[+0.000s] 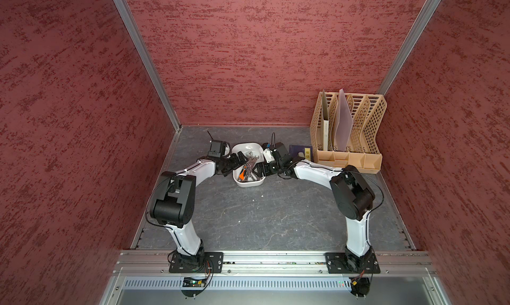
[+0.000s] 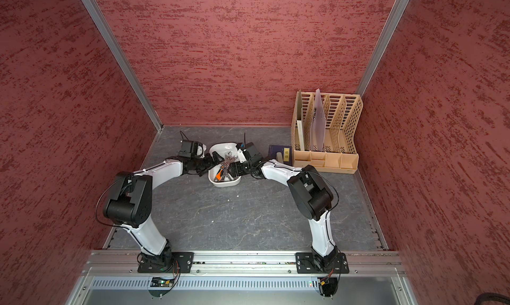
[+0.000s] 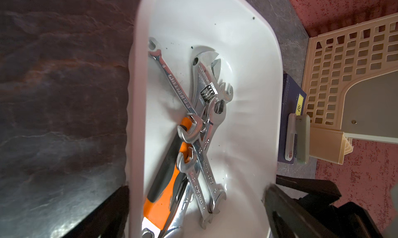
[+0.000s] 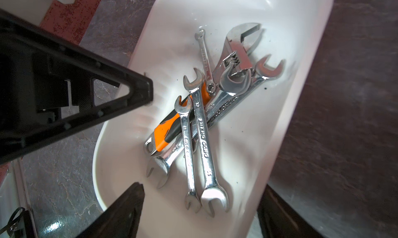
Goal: Take out the wrench from the storage box
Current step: Move the storage box to the center of the board.
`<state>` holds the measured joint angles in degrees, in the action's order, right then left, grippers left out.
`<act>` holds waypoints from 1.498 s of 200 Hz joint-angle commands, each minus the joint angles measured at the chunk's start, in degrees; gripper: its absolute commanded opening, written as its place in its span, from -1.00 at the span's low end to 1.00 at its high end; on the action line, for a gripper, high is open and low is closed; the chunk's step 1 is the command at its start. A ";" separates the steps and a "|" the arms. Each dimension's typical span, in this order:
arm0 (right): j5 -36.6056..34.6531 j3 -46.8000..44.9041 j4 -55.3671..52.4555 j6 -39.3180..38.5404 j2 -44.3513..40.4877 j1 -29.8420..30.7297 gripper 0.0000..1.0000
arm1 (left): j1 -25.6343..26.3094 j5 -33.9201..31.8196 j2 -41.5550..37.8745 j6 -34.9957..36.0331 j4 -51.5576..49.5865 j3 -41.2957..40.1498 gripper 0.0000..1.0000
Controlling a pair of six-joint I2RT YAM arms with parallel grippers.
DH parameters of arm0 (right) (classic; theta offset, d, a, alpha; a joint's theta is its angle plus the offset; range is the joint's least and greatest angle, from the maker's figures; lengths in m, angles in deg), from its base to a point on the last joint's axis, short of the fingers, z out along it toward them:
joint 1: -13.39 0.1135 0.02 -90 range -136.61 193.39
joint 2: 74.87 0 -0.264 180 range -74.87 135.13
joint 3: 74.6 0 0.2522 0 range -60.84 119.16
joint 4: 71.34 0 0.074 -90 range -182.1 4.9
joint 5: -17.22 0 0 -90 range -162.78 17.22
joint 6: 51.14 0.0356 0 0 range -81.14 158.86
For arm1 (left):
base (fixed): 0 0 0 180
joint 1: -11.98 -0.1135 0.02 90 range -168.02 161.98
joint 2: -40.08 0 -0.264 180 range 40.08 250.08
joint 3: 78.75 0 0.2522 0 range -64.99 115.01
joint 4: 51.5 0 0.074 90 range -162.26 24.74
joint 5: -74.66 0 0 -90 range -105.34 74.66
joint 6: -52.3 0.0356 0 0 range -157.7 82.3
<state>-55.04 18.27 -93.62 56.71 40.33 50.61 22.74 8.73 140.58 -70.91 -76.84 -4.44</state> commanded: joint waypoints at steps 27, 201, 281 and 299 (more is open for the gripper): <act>-0.76 -3.36 1.31 0.23 -3.38 0.49 0.68 | 4.91 1.79 1.59 -1.32 2.65 2.89 0.99; -9.76 -11.81 -3.01 -2.76 -13.81 0.38 0.70 | 10.87 -1.06 1.57 -5.02 5.53 1.88 0.99; -11.99 0.25 -16.60 -14.96 -12.56 0.32 0.56 | 4.53 -4.71 -5.29 -2.67 -3.30 1.79 0.99; -10.97 5.37 -19.86 -17.46 -8.48 0.37 0.45 | 4.29 -4.70 -6.01 -1.87 -6.62 2.88 0.99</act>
<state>-66.67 17.47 -107.74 44.82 27.39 50.50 27.07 4.80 136.26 -74.89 -77.56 -3.30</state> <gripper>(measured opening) 0.760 0.996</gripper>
